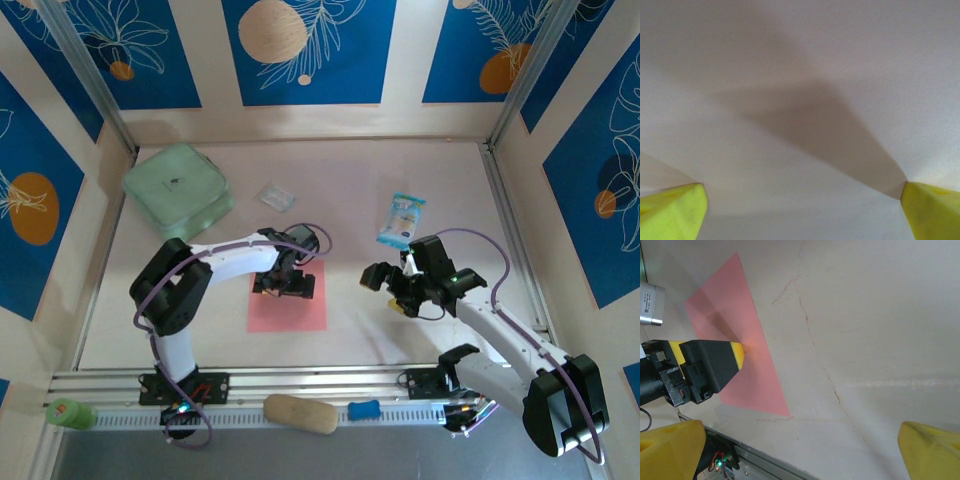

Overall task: Fold a paper plane with a square sheet of paper (pick it up from the middle)
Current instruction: First fold a square sheet of paper at the bottom-center of the table.

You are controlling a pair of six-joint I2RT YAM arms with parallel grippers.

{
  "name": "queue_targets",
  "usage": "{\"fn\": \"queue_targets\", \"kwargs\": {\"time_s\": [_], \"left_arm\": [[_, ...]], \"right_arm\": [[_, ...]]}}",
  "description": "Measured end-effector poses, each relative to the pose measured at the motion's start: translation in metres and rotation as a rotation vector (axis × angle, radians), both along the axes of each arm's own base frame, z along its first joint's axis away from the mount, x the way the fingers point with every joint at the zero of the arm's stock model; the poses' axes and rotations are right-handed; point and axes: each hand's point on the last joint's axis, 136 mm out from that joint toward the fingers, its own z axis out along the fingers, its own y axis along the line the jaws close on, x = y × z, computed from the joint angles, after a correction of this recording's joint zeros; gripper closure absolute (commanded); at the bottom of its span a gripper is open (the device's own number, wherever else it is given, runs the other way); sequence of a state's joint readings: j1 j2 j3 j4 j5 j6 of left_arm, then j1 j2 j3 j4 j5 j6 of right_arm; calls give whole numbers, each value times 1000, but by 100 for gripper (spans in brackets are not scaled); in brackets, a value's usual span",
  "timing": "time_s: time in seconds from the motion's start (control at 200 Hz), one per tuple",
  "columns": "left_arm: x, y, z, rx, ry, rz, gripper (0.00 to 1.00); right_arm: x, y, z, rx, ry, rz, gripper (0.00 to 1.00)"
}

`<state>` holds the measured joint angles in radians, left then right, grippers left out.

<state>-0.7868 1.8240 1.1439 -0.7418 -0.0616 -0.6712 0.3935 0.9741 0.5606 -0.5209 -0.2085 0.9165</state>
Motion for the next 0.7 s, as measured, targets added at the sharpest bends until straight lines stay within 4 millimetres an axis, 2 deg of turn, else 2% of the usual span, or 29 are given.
{"fn": "queue_targets", "kwargs": {"time_s": [0.7], "left_arm": [[4, -4, 5, 17, -4, 43, 0]], "right_arm": [[0, 2, 4, 3, -7, 8, 1]]}}
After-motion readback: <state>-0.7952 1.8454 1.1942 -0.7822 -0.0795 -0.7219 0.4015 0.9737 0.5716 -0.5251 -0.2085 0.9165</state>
